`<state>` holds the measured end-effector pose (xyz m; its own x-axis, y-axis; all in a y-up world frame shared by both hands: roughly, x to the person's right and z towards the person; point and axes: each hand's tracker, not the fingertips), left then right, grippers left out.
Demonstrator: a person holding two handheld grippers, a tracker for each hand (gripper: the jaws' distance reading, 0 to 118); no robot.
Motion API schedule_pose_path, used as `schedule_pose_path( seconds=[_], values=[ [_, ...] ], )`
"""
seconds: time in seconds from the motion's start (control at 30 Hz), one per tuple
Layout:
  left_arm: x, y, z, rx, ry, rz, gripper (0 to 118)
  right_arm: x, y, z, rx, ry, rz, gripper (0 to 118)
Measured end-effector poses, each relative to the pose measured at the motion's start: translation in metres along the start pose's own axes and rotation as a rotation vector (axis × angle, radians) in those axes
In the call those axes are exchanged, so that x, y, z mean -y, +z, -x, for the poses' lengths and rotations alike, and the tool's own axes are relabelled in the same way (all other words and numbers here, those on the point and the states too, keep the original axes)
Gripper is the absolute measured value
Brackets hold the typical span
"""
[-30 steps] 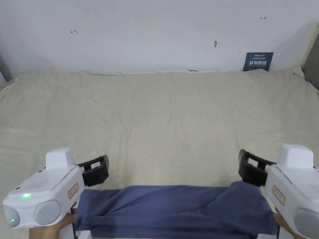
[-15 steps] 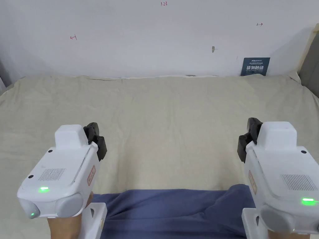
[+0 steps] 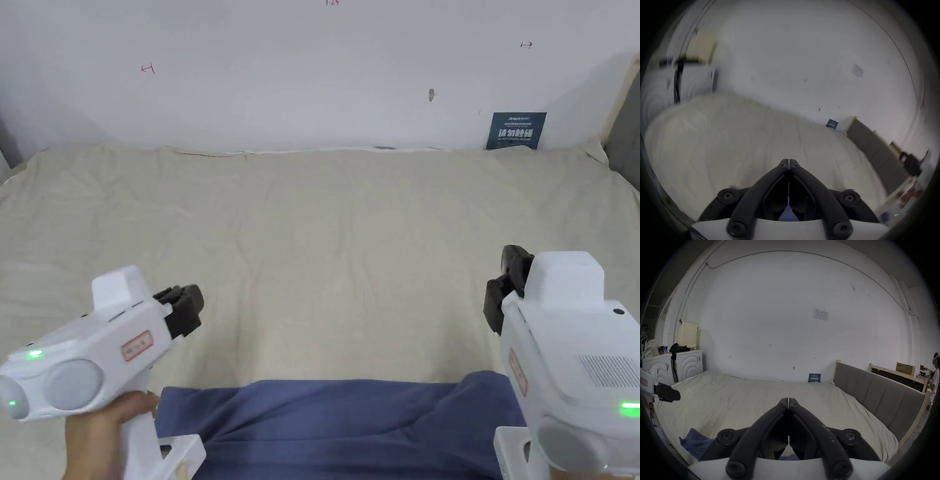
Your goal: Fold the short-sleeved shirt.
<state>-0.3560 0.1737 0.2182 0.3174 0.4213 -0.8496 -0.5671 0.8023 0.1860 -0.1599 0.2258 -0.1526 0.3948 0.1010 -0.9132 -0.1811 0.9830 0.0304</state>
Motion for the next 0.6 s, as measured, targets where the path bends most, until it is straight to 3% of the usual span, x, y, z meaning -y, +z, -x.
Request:
schedule_pose_path(
  seconds=[0.1,0.3,0.37,0.4,0.43,0.47,0.5,0.6],
  values=[
    [0.002,-0.002,0.041,0.070,0.135,0.119,0,0.001,-0.004,0.001,-0.007,0.014,0.018,1],
    [0.031,-0.020,0.124,0.119,0.255,0.359,5,0.005,-0.016,0.006,-0.010,0.024,0.046,1],
    [0.044,-0.021,0.142,0.088,0.293,0.375,28,0.008,-0.020,0.008,-0.009,0.026,0.057,1],
    [0.049,-0.023,0.149,0.084,0.298,0.378,54,0.009,-0.022,0.009,-0.008,0.026,0.063,1],
    [0.053,-0.016,0.134,0.071,0.315,0.374,72,0.011,-0.024,0.010,-0.007,0.027,0.070,1],
    [0.058,-0.017,0.134,0.070,0.330,0.385,82,0.013,-0.026,0.011,-0.006,0.027,0.075,1],
    [0.064,-0.020,0.136,0.054,0.359,0.404,88,0.015,-0.028,0.013,-0.002,0.029,0.085,1],
    [0.078,-0.031,0.156,0.068,0.377,0.420,89,0.021,-0.034,0.016,0.001,0.033,0.110,1]
  ],
)
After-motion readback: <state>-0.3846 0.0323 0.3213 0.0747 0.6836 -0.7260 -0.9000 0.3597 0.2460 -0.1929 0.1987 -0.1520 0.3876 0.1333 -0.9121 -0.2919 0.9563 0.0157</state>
